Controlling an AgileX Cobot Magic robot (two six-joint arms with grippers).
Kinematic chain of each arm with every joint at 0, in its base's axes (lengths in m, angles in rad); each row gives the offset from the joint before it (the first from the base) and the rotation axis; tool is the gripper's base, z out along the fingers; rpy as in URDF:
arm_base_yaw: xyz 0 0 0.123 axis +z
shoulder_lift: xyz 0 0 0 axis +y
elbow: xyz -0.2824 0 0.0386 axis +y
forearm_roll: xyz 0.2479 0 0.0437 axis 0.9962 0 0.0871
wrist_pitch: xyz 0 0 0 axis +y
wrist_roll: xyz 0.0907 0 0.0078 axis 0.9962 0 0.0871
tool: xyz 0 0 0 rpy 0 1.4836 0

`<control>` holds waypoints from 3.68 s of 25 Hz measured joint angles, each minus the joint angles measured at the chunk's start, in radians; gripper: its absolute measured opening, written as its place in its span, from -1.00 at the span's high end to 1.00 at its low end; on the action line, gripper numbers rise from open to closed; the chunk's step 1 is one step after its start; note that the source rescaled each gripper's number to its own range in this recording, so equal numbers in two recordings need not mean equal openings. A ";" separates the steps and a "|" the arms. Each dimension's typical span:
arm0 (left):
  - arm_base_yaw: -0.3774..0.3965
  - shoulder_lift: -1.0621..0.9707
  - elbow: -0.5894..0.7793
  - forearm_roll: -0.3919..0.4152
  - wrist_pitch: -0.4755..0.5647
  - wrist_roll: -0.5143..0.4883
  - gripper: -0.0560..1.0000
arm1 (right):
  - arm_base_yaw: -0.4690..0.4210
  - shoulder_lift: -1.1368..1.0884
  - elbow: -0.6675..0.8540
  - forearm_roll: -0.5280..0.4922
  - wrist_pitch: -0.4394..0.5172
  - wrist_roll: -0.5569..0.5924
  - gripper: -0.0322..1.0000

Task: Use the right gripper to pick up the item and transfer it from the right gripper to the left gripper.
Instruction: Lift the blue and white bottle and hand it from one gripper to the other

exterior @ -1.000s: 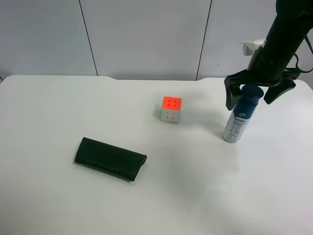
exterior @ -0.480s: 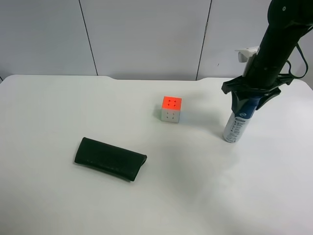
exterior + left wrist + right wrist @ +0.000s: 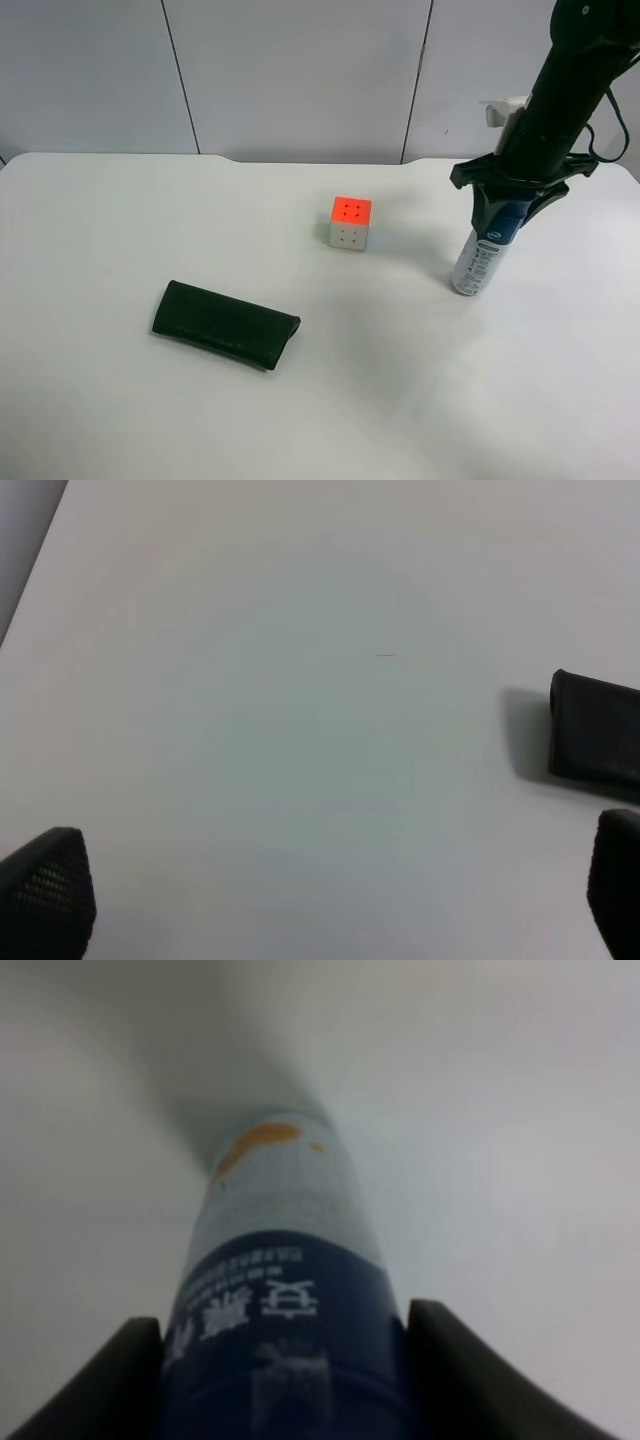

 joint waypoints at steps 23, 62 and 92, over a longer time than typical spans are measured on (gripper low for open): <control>-0.009 0.170 -0.060 -0.150 0.027 0.170 -1.00 | 0.155 -0.250 0.000 0.368 0.086 -0.165 0.93; -0.859 0.959 -0.335 -0.042 -0.083 0.372 -1.00 | 0.555 -0.251 0.000 0.741 -0.167 -0.323 0.93; -0.859 1.110 -0.398 -0.044 -0.262 0.419 0.89 | 0.555 -0.251 0.000 0.810 -0.144 -0.354 0.93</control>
